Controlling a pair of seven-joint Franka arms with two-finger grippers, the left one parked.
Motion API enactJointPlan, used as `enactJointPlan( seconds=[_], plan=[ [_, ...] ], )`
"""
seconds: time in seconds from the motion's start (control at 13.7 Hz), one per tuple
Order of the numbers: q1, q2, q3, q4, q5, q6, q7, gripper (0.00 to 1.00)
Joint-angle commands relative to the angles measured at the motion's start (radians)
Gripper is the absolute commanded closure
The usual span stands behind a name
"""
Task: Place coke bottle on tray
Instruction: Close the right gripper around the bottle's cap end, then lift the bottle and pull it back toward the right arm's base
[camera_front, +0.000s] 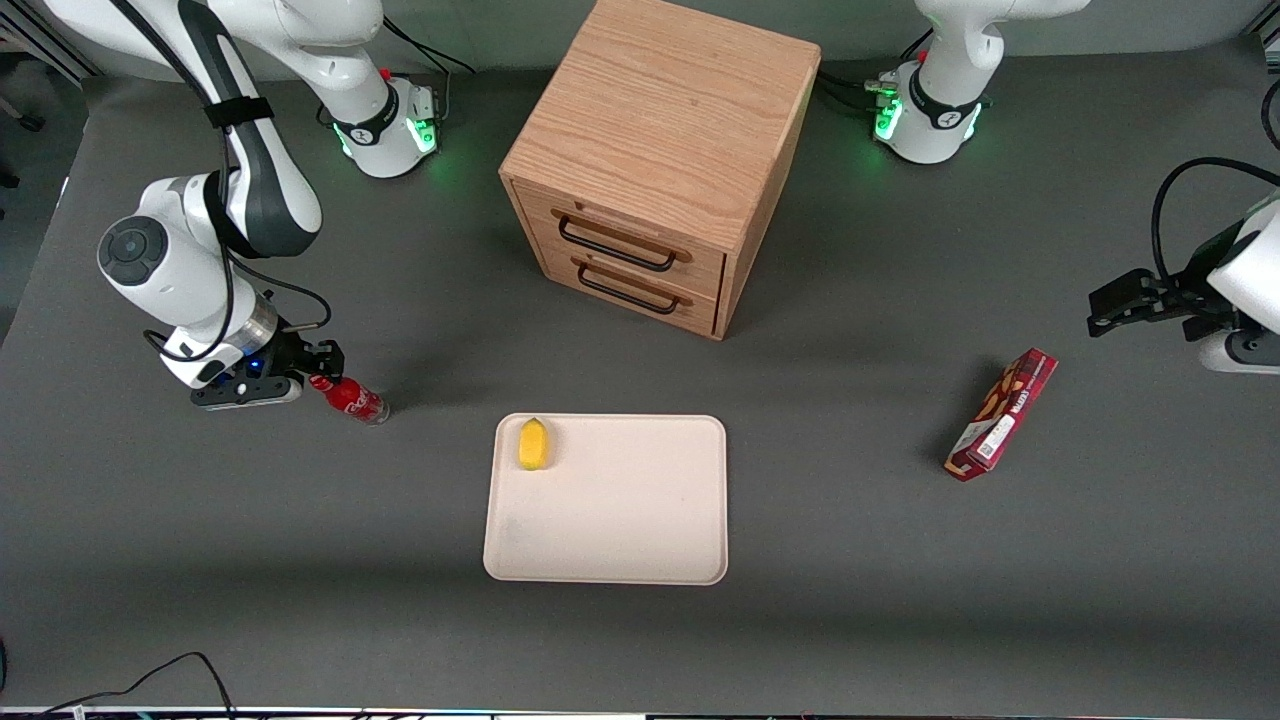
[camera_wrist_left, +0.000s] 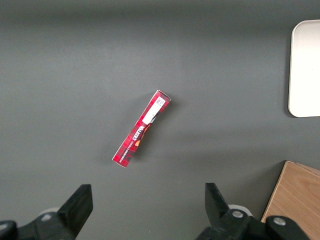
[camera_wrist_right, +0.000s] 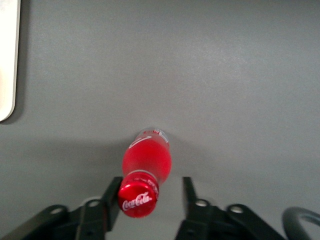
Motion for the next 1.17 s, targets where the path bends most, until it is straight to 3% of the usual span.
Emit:
enactJointPlan(
  seconds=[0.0,0.15,0.29,0.66,0.88,1.1],
  plan=[
    [-0.004,0.001,0.017,0.007,-0.018,0.010,0.034,1.00],
    [-0.004,-0.021,0.031,0.015,-0.017,-0.002,0.059,1.00],
    [-0.010,-0.080,0.036,0.080,-0.017,-0.135,0.059,1.00],
    [-0.015,-0.072,0.034,0.563,-0.012,-0.771,0.053,1.00],
    [-0.009,-0.020,0.033,0.842,-0.004,-1.009,0.057,1.00],
    [0.002,0.101,0.040,1.019,-0.006,-1.099,0.076,1.00]
  ],
)
